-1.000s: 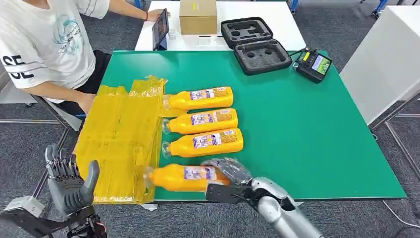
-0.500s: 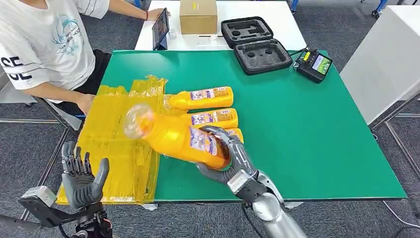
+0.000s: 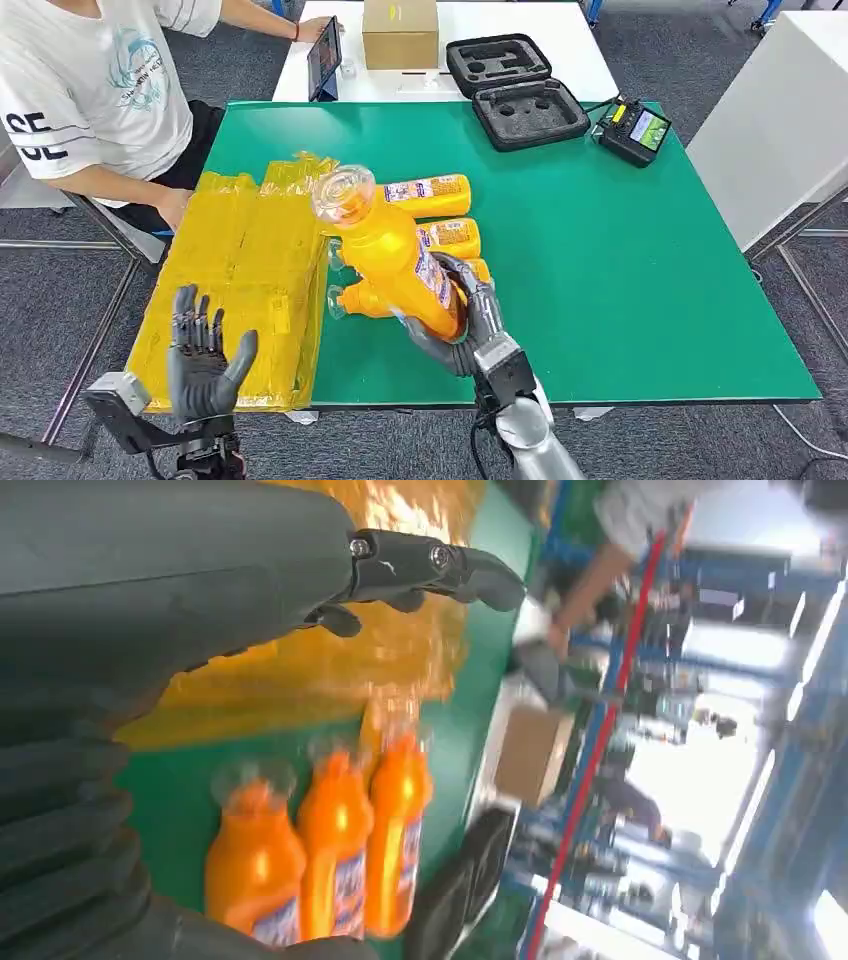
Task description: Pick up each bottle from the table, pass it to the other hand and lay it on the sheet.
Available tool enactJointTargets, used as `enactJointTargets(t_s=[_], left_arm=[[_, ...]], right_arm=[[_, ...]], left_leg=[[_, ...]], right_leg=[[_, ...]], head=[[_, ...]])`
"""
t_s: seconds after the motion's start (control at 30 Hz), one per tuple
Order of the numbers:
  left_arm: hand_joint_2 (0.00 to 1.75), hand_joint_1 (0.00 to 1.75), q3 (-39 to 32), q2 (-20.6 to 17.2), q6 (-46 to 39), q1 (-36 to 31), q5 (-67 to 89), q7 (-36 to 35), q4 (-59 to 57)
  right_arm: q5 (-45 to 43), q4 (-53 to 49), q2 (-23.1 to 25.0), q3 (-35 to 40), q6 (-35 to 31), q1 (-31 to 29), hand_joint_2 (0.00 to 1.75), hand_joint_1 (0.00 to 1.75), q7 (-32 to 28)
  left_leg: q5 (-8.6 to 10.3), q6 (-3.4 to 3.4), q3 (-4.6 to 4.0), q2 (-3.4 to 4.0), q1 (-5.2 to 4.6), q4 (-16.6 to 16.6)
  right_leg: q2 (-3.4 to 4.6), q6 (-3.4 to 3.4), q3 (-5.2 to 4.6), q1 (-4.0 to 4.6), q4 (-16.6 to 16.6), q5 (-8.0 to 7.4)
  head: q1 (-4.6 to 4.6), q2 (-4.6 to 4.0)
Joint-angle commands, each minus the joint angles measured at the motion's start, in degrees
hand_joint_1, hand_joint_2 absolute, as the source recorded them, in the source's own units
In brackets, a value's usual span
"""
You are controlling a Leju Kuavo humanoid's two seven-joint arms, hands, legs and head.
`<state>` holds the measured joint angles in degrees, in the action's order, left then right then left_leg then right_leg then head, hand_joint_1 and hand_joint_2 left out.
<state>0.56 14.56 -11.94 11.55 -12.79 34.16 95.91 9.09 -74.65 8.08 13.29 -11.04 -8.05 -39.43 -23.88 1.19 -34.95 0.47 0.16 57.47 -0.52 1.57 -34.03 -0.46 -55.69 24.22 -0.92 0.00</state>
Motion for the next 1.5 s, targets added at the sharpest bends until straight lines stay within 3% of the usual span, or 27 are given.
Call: enactJointTargets(t_s=[0.03, 0.2, 0.6, 0.63, 0.8, 1.5], left_arm=[[1.75, 0.00, 6.9, -4.1, 0.4, -3.2, 0.9, -0.5, -5.7], [1.75, 0.00, 8.8, -5.1, 0.7, -4.5, 2.0, -0.3, -7.0], [1.75, 0.00, 8.8, -5.4, 0.9, -4.5, 1.8, -0.7, -7.5], [1.75, 0.00, 8.7, -5.2, -0.2, -4.8, 2.5, -0.5, -8.4], [1.75, 0.00, 7.8, -4.9, -0.3, -7.1, -0.1, -1.0, -14.1], [1.75, 0.00, 9.7, -5.0, 3.9, -8.4, -3.4, -1.8, -12.9]], right_arm=[[0.4, 20.5, 3.1, 0.0, 1.9, -6.0, 1.75, 1.75, -0.5], [2.4, 24.9, 4.2, 4.0, 3.6, -7.8, 1.75, 1.75, -0.6], [3.3, 23.8, 4.6, 5.6, 3.7, -8.8, 1.75, 1.75, -0.6], [7.9, 23.2, 4.1, 7.4, -1.4, -9.1, 1.75, 1.75, -0.4], [10.2, 20.9, 3.3, 7.5, -3.6, -9.3, 1.75, 1.75, 1.3], [16.0, 30.7, 4.8, 13.7, 0.4, -11.7, 1.75, 1.75, 4.4]], left_leg=[[-0.02, -0.07, 0.27, 0.01, 0.03, -0.1], [-0.05, -0.09, 0.35, 0.05, 0.03, -0.1], [-0.03, -0.05, 0.16, 0.02, 0.00, -0.1], [-0.01, -0.04, 0.12, 0.01, -0.02, -0.1], [0.01, -0.06, 0.15, -0.06, 0.00, -0.1], [-0.03, -0.08, 0.22, -0.06, 0.04, -0.1]], right_leg=[[0.07, -0.05, 0.25, 0.02, 0.1, 0.01], [0.12, -0.07, 0.32, 0.02, 0.1, 0.03], [0.07, -0.03, 0.13, -0.01, 0.0, 0.03], [0.05, -0.03, 0.09, -0.03, 0.0, 0.02], [-0.02, -0.04, 0.14, -0.01, 0.1, 0.02], [-0.01, -0.05, 0.21, 0.03, 0.1, 0.05]], head=[[0.00, 0.00], [0.00, 0.00], [0.02, 0.00], [0.00, 0.00], [0.00, 0.00], [0.00, 0.00]])
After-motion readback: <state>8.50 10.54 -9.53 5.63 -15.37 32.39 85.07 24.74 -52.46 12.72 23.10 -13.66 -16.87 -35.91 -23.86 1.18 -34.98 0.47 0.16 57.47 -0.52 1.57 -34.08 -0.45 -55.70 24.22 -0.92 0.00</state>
